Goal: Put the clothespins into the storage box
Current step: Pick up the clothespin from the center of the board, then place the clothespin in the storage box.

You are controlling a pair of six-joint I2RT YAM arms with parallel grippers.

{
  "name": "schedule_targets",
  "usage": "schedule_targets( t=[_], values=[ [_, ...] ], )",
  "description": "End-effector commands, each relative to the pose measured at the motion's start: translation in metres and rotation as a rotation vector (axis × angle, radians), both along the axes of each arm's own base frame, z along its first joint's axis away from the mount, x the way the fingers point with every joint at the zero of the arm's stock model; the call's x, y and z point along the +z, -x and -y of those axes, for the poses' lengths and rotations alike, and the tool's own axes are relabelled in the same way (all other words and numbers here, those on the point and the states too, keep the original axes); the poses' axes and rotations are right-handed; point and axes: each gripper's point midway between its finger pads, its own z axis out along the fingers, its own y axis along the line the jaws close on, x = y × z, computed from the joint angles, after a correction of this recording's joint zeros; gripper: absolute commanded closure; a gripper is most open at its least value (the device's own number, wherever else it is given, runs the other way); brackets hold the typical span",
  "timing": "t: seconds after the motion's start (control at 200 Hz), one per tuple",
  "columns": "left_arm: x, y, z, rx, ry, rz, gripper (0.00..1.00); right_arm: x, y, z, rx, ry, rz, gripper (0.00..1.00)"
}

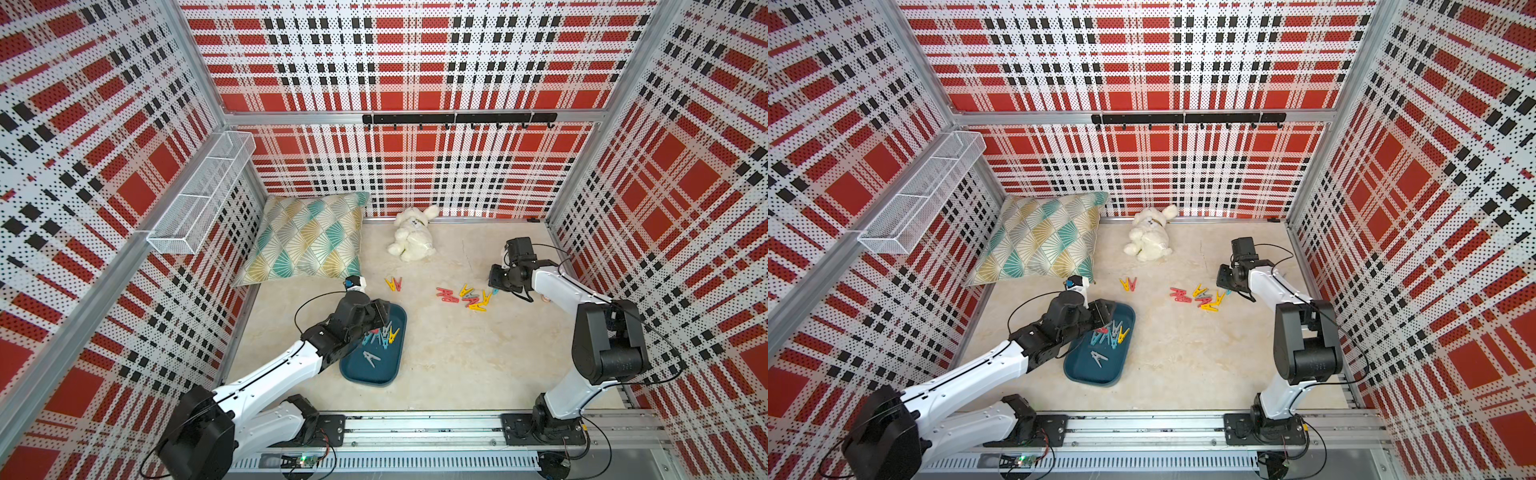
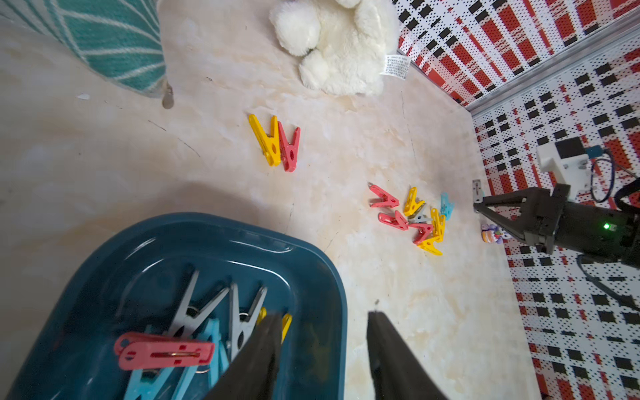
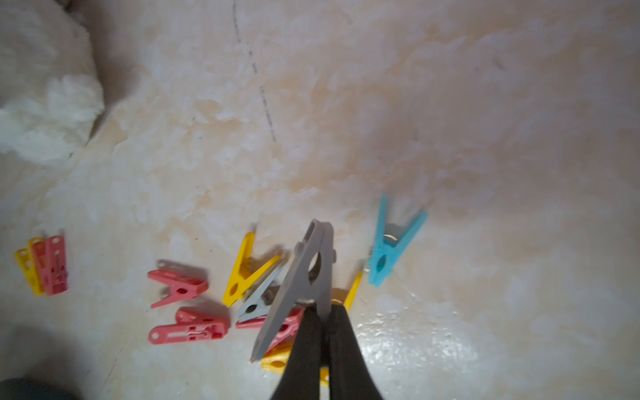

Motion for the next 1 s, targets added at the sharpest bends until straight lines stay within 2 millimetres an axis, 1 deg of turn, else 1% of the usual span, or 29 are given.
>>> schedule_targets(
  t=[0.0, 0.12, 0.266, 0.451, 0.616, 0.696, 0.827, 0.992],
  values=[
    [0.024, -0.01, 0.016, -0.043, 0.088, 0.047, 0.54, 0.016, 0.011, -0.042, 0.1, -0.116, 0.018, 1.0],
    [0.028, -0.013, 0.024, -0.062, 0.133, 0.052, 0.54, 0.022, 0.021, -0.075, 0.168, -0.192, 0.014, 1.0],
    [0.027, -0.015, 0.029, -0.077, 0.158, 0.045, 0.54, 0.031, 0.035, -0.115, 0.253, -0.268, 0.01, 1.0],
    [0.026, -0.02, 0.036, -0.091, 0.207, 0.036, 0.53, 0.041, 0.061, -0.171, 0.388, -0.322, -0.001, 1.0],
    [0.024, -0.023, 0.038, -0.095, 0.236, 0.025, 0.51, 0.048, 0.084, -0.211, 0.466, -0.348, -0.018, 0.99],
    [0.02, -0.024, 0.038, -0.091, 0.242, 0.015, 0.51, 0.052, 0.095, -0.228, 0.505, -0.355, -0.019, 0.99],
    [0.015, -0.023, 0.04, -0.098, 0.25, 0.0, 0.51, 0.059, 0.109, -0.251, 0.56, -0.362, -0.017, 0.98],
    [0.009, -0.02, 0.041, -0.107, 0.265, -0.017, 0.51, 0.063, 0.117, -0.267, 0.598, -0.359, -0.015, 0.97]
  ],
)
